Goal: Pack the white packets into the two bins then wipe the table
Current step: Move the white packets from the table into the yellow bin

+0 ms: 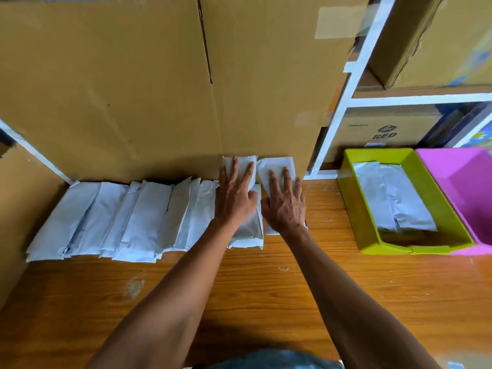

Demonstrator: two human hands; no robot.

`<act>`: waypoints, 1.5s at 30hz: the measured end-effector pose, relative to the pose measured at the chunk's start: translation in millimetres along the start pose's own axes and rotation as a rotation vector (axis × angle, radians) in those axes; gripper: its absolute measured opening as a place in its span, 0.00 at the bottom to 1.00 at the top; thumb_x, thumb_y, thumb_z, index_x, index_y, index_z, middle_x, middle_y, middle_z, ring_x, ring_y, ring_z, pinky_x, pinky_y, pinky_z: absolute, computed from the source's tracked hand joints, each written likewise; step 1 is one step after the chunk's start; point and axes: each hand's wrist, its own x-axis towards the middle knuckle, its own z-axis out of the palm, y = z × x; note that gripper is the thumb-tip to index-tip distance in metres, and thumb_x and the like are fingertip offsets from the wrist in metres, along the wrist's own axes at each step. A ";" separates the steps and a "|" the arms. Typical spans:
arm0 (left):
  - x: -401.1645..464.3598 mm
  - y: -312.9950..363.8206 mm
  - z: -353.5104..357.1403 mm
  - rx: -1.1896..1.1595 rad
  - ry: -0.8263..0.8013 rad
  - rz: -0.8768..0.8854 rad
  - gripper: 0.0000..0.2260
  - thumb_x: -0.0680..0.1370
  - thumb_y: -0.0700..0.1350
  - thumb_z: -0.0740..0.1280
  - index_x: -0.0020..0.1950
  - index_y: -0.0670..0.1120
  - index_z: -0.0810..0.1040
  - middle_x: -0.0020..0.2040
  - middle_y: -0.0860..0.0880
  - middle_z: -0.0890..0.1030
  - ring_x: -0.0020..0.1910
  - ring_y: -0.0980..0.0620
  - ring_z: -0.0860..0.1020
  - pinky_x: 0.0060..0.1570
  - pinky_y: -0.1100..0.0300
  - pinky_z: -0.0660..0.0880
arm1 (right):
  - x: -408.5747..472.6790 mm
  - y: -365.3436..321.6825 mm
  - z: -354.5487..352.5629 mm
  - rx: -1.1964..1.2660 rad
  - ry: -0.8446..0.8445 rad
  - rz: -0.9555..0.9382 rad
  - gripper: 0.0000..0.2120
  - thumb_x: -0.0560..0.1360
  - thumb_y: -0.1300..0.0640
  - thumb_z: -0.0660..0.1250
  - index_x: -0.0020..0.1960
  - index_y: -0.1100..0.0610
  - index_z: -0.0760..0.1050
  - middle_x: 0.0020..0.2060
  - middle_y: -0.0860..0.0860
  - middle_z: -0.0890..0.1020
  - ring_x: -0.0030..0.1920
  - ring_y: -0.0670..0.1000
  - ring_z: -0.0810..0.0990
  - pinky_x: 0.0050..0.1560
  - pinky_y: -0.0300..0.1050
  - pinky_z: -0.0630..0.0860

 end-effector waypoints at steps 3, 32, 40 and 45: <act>-0.8 42.0 15.2 -0.049 -0.003 0.032 0.35 0.81 0.46 0.64 0.86 0.59 0.55 0.88 0.49 0.46 0.86 0.40 0.44 0.79 0.39 0.60 | -4.6 34.8 -25.9 -0.002 0.060 0.045 0.36 0.81 0.42 0.59 0.86 0.45 0.49 0.86 0.54 0.47 0.83 0.68 0.48 0.75 0.66 0.64; 37.8 357.1 146.9 0.051 -0.120 0.024 0.33 0.85 0.53 0.60 0.86 0.61 0.46 0.87 0.50 0.41 0.86 0.40 0.43 0.81 0.38 0.59 | 33.6 343.3 -129.5 -0.082 -0.032 0.094 0.35 0.84 0.35 0.53 0.85 0.44 0.44 0.85 0.53 0.44 0.83 0.68 0.47 0.77 0.64 0.61; 57.6 368.2 171.8 0.109 -0.179 -0.037 0.33 0.85 0.54 0.59 0.86 0.61 0.45 0.87 0.50 0.42 0.86 0.39 0.44 0.82 0.39 0.54 | 49.0 364.8 -118.6 -0.036 -0.130 0.055 0.36 0.85 0.41 0.55 0.86 0.47 0.39 0.85 0.55 0.40 0.84 0.64 0.40 0.80 0.61 0.56; 60.9 365.6 195.7 0.166 -0.206 -0.052 0.32 0.86 0.56 0.57 0.86 0.62 0.44 0.87 0.49 0.41 0.85 0.39 0.44 0.84 0.41 0.48 | 52.1 373.0 -99.4 -0.049 -0.143 0.030 0.36 0.87 0.45 0.54 0.86 0.53 0.39 0.84 0.60 0.38 0.84 0.62 0.37 0.83 0.60 0.50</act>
